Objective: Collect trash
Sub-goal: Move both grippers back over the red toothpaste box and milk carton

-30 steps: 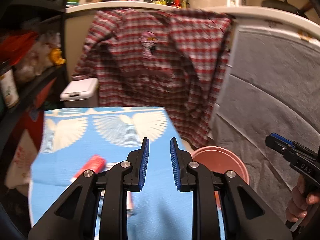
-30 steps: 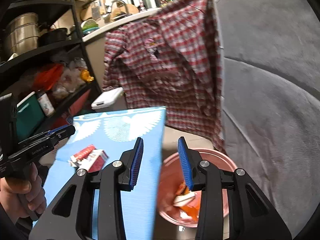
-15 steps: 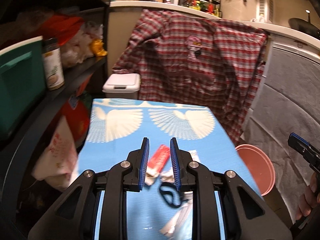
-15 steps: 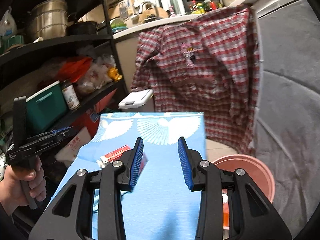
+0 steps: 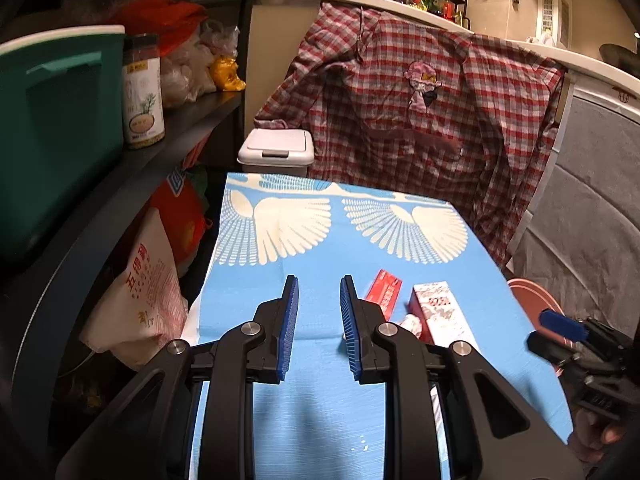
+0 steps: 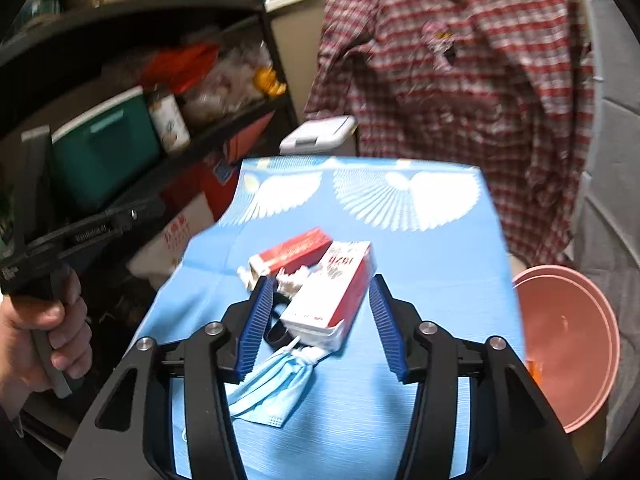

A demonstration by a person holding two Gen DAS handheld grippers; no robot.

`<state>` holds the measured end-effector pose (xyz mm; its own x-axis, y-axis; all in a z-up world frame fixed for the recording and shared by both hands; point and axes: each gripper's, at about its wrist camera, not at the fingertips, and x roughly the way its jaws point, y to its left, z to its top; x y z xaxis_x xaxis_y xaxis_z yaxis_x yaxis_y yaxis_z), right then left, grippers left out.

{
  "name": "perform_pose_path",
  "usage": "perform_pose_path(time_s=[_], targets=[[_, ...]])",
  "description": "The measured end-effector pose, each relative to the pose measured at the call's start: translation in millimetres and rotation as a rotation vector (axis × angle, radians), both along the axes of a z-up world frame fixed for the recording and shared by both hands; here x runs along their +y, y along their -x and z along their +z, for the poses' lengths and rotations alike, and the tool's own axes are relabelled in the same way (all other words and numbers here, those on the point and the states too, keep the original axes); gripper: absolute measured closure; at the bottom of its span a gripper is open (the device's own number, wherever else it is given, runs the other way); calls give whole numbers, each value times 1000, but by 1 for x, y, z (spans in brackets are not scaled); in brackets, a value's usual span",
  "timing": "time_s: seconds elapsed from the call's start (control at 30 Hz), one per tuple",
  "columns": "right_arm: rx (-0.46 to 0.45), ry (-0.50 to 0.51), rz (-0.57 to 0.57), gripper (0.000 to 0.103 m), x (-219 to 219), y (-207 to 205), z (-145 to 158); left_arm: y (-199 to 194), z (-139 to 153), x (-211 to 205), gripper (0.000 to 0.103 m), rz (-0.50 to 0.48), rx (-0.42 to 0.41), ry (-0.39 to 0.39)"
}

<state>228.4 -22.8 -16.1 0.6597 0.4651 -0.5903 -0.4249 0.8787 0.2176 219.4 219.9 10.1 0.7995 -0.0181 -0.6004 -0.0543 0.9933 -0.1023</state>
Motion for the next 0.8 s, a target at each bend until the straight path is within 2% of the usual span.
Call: perform_pose_path(time_s=[0.27, 0.43, 0.7, 0.77, 0.8], targets=[[59, 87, 37, 35, 34, -18, -32, -9, -16, 13, 81, -4, 31, 20], [84, 144, 23, 34, 44, -30, -45, -17, -30, 11, 81, -29, 57, 37], [123, 182, 8, 34, 39, -44, -57, -33, -51, -9, 81, -102, 101, 70], [137, 176, 5, 36, 35, -46, -59, -38, -57, -17, 75, -121, 116, 73], [141, 174, 6, 38, 33, -46, -60, -40, -60, -22, 64, -128, 122, 65]])
